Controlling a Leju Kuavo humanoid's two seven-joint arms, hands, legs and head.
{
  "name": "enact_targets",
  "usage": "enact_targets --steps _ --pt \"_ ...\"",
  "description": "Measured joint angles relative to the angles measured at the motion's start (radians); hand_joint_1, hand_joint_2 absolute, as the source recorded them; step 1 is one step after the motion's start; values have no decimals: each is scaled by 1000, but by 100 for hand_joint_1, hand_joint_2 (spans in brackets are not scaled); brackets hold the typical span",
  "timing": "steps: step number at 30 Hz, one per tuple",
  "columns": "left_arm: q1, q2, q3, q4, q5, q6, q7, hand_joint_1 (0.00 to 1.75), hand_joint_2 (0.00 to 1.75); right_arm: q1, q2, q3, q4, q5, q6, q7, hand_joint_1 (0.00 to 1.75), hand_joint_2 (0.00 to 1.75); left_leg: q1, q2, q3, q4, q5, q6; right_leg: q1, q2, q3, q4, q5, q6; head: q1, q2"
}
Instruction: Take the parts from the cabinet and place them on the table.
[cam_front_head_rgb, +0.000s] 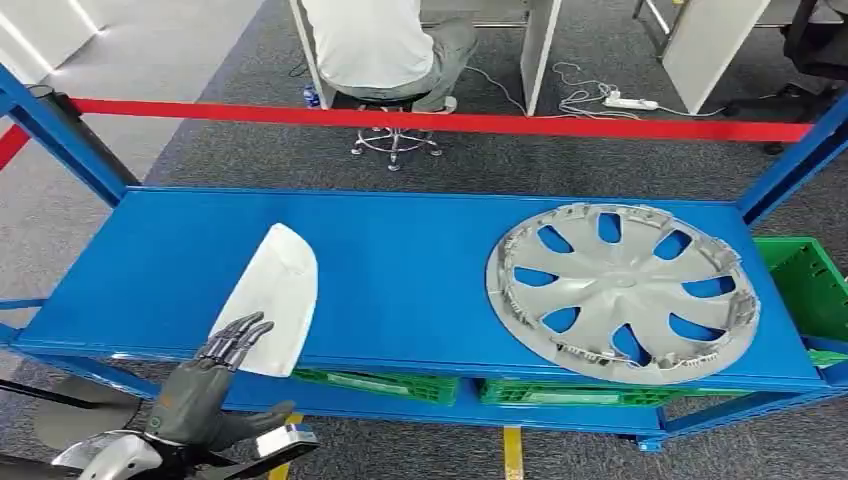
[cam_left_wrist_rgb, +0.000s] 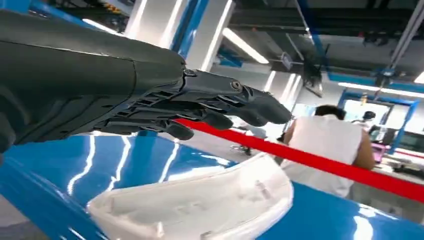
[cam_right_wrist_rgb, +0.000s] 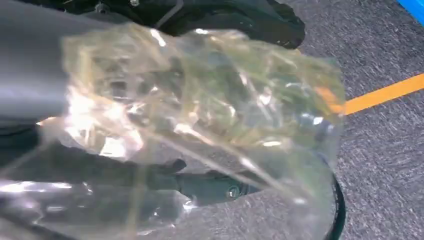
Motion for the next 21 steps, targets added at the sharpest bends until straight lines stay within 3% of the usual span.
enact_targets --steps 21 --pt "2 -2 1 27 0 0 4 0 175 4 5 -14 -5 3 0 2 0 0 0 0 0 0 0 0 0 0 0 0 0 0 0 0"
